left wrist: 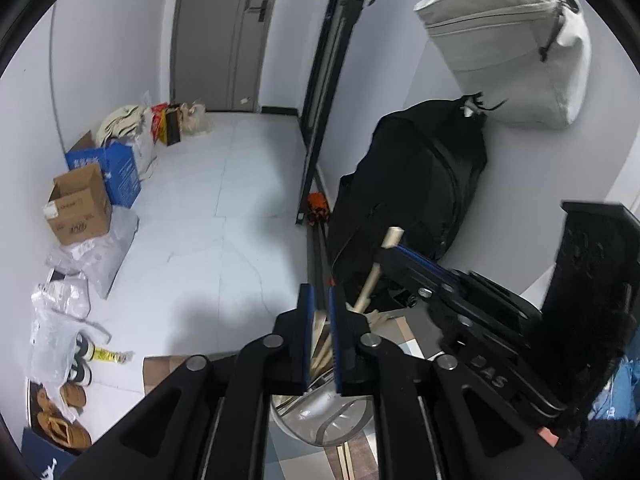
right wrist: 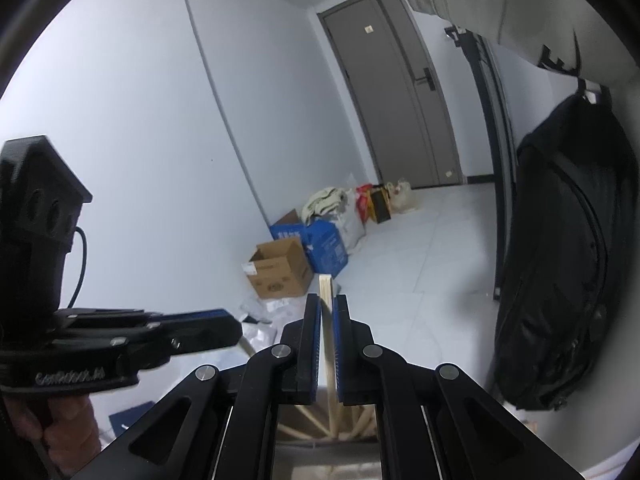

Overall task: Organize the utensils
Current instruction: 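Open both grippers to drop the chopsticks into the holder, then withdraw both open grippers and lower them toward the last chopsticks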

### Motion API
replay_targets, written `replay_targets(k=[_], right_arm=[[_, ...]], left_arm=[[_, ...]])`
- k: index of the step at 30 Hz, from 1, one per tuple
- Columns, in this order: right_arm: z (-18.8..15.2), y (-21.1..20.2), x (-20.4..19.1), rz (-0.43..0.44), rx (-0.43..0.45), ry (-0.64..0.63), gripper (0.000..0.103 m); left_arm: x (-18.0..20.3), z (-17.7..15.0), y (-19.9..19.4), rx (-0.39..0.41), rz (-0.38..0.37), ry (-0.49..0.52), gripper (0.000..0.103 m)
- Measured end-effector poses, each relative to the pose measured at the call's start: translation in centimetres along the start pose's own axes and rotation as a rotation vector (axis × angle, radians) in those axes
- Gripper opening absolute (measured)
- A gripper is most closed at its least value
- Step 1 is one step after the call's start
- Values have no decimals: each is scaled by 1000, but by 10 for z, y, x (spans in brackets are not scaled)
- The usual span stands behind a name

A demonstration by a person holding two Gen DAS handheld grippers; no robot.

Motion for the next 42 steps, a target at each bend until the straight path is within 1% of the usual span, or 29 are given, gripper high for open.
replay_targets(k=[3,6,7,8,10,11,12,13,15,18,21,24,25,28,30,32,33,34,36,38,40,41,42], right_arm=[[-7,-4,6,21,-13,32,15],[-13,-6,7,36,-24,38,19],[-14,-6,6,44,-30,33,26],[-16,-7,5,44,-34,27,36],[-19,-8,4,53,-45,23,43],[-21,-9,4,59,-49,25,45],[-22,-9,4,62,-58,26,45],[-24,-10,4,60,-63,29,48],[-26,-13,4,75,-71,32,48],[-31,-19,1,74,-70,18,49],[-33,-22,1,77,-77,27,49],[-34,-29,1,72,-65,37,50],[-35,-33,1,73,-58,40,51],[-38,-42,0,66,-43,47,60],[-41,-49,2,61,-36,53,63],[-48,-58,4,51,-29,62,72],[-50,-61,4,47,-27,67,73],[-53,-64,5,43,-27,72,75],[-59,-71,6,36,-28,79,78],[-66,-76,6,22,-32,83,84],[-74,-81,7,11,-33,87,86],[-78,-83,7,5,-37,91,87],[-83,-86,7,1,-40,95,88]], left_arm=[[-5,-1,0,0,-19,-24,7],[-8,-3,0,-2,-27,-39,9],[-8,-4,0,-5,-28,-46,13],[-9,-5,-1,-6,-24,-52,16],[-10,-6,-3,4,-21,-58,28],[-10,-7,-6,11,-18,-60,32],[-11,-8,-8,17,-12,-62,38],[-11,-8,-10,24,-7,-64,42],[-12,-9,-15,39,-3,-67,42],[-11,-11,-18,44,8,-67,42],[-11,-14,-21,49,29,-70,42],[-11,-18,-25,57,42,-72,42],[-11,-19,-27,59,47,-74,42],[-11,-26,-32,69,62,-79,42],[-10,-32,-35,76,83,-82,42],[-7,-41,-38,91,100,-85,46],[-5,-45,-39,97,109,-84,54],[-4,-48,-40,106,119,-83,59],[0,-57,-43,129,137,-78,61],[5,-66,-42,128,160,-65,61],[9,-75,-42,127,172,-55,61],[10,-79,-42,125,179,-53,63],[12,-83,-41,121,187,-54,68]])
Point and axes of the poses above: each gripper's, at about its wrist camera, not at the fingertips, and y roughly the way its jaws point, x to its right, z to its top, the point moved 4 cm from there along y, roughly the way its jaws point, and after that the axes turned 11 degrees about -x, right-handed, at the moved point
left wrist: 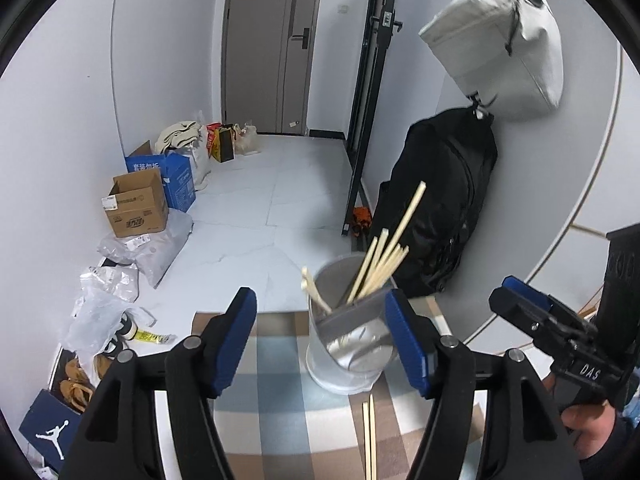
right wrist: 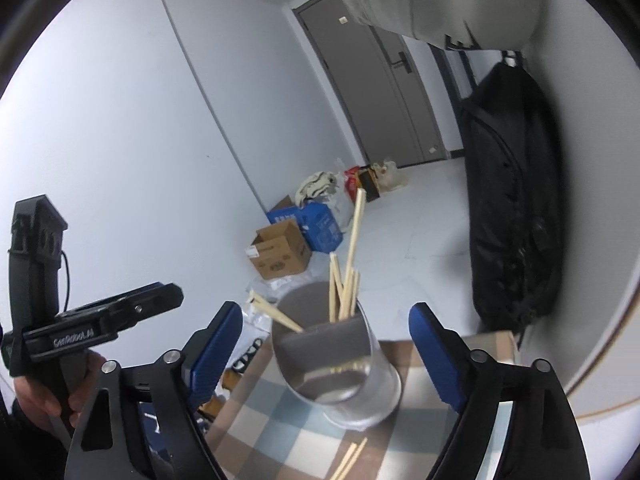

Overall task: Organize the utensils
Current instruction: 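Withdraw both open grippers and lower them toward the last chopsticks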

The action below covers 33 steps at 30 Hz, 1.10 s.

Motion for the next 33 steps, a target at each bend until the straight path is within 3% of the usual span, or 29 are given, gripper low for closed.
replay_targets(k=[2,13,23,33], right_arm=[[-8,-4,1,-8,-3,8,93],[-52,-14,5,-57,-17,2,103],[-88,-9,20,-94,-71,35,103],[-95,-9,35,-84,-93,92,103]], left_arm=[[0,-8,-1,3,10,-9,72],[0,-53,15,-56,59,-35,75],[3,-96,50,-177,78,-26,75],[15,-120,96,-297,98,8,75]])
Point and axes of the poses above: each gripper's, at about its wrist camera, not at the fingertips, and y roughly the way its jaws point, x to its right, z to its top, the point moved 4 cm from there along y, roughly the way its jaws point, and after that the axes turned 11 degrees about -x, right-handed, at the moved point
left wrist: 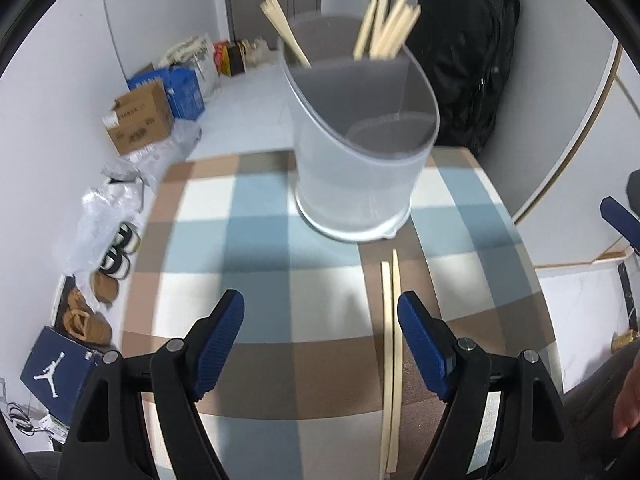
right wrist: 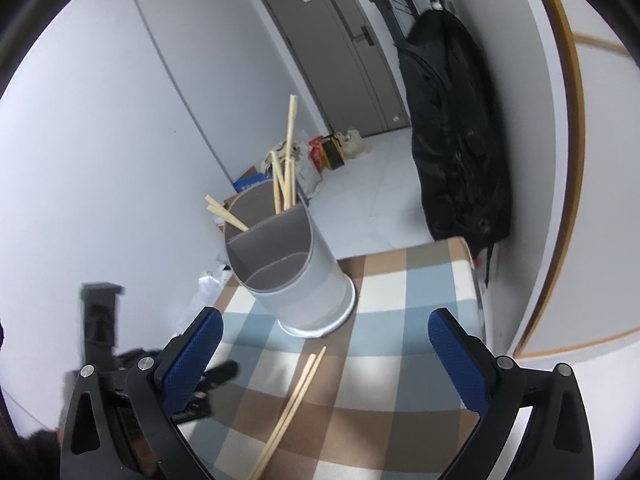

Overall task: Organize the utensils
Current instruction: 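Withdraw both open grippers and lower them toward the last chopsticks, then close the left gripper on one of the last two chopsticks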

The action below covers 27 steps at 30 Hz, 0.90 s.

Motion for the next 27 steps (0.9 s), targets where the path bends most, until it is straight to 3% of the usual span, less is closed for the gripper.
replay_targets(k=[4,14,25,27], right_arm=[[-4,13,4,-3,-69,7,103],[-3,16,11,-14,-68,25,103],[-2,17,11,3,-71,39,103],[-2,17,11,4,-69,43,103]], left_arm=[[7,-1,17,-63,-1,9,75],[14,-6,44,-181,6,17,75],[19,-4,46,-232,10,8,75],[20,-1,46,-236,6,7,69]])
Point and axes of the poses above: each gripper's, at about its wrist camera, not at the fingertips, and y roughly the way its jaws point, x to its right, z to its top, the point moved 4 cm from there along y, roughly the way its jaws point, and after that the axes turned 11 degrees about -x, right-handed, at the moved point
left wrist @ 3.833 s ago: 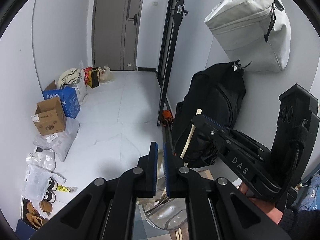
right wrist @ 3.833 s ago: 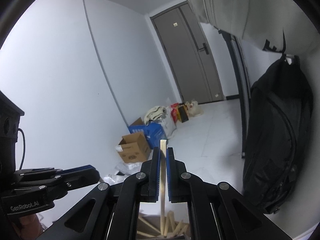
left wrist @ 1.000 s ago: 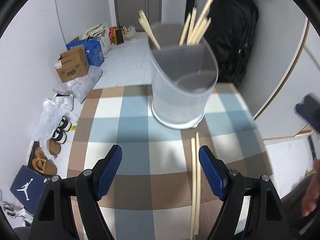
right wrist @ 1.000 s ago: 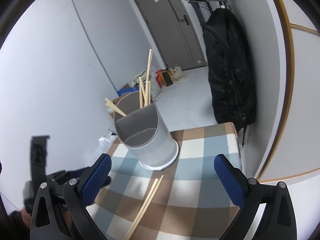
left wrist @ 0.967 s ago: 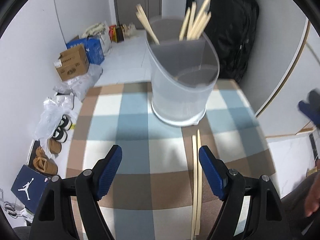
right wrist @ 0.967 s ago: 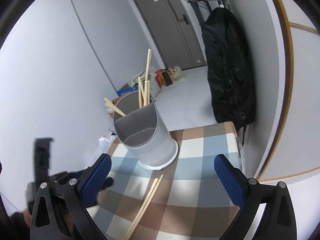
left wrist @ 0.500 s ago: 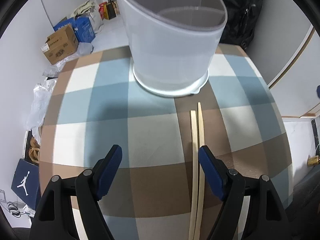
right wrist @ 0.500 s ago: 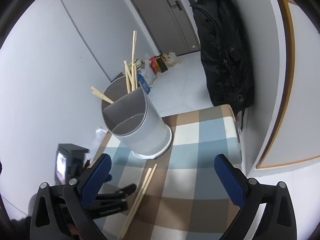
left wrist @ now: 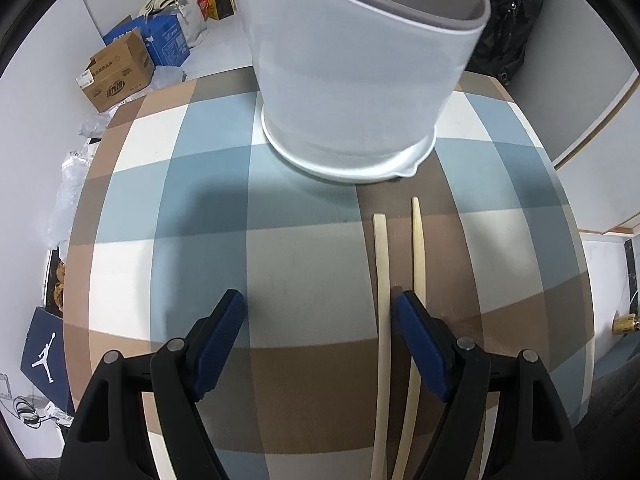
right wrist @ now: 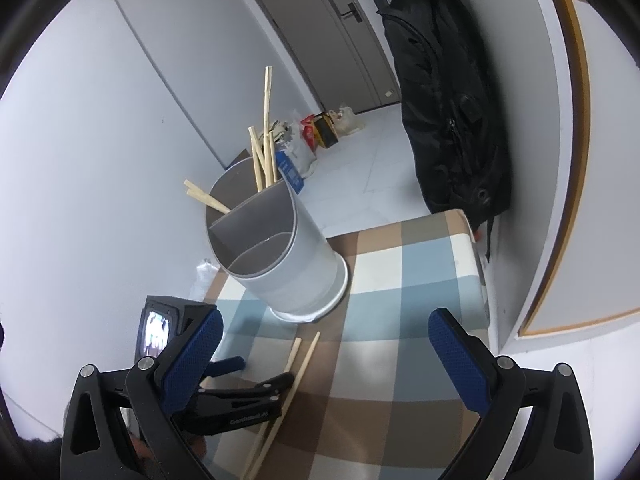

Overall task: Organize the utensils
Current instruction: 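Close the left gripper on one of the last two chopsticks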

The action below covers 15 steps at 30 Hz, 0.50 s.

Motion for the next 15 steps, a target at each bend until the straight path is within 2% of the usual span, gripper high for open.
replay_targets(k=[1,8,11,14,15], right_arm=[[0,0,0,1,1,1,103],[1,1,3,6,-1,18,103],[2,1,6,6,0,30,103],[1,2,9,11,1,42,103],[2,2,9,12,0,43,103]], left_arm=[[1,2,-1,-1,-6,2,65],[13,10,0,-1,-16,32,55],[20,12,-1,8,-22,50,44],[23,15,-4,4,-30,67,25],[29,13,-6,2,-33,77,11]])
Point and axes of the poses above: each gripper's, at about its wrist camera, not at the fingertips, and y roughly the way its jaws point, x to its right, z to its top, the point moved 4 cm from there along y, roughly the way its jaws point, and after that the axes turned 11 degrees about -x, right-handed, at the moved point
